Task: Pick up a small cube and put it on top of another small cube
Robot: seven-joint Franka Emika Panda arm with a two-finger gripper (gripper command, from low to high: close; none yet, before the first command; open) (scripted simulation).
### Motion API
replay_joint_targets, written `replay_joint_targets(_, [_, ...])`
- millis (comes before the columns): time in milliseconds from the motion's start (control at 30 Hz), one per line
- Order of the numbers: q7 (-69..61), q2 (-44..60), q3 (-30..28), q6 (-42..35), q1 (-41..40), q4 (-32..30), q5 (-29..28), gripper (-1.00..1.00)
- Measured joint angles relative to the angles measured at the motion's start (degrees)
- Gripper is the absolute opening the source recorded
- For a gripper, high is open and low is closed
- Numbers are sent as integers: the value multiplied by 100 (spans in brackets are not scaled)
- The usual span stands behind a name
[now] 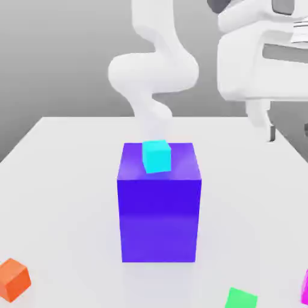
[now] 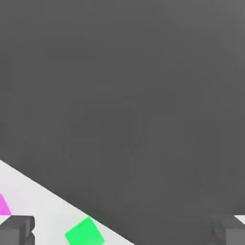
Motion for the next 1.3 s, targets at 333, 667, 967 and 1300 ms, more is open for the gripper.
replay_joint_targets(333, [-573, 2096, 339, 460, 594, 253, -436, 0])
replay_joint_targets(667, [-583, 3691, 174, 1240, 1051, 547, -886, -100])
replay_joint_targets(967, [-773, 2986, 380, 715, 870, 366, -607, -100])
replay_joint_targets(1300, [-710, 2603, -317, 1017, -101, -227, 36, 100])
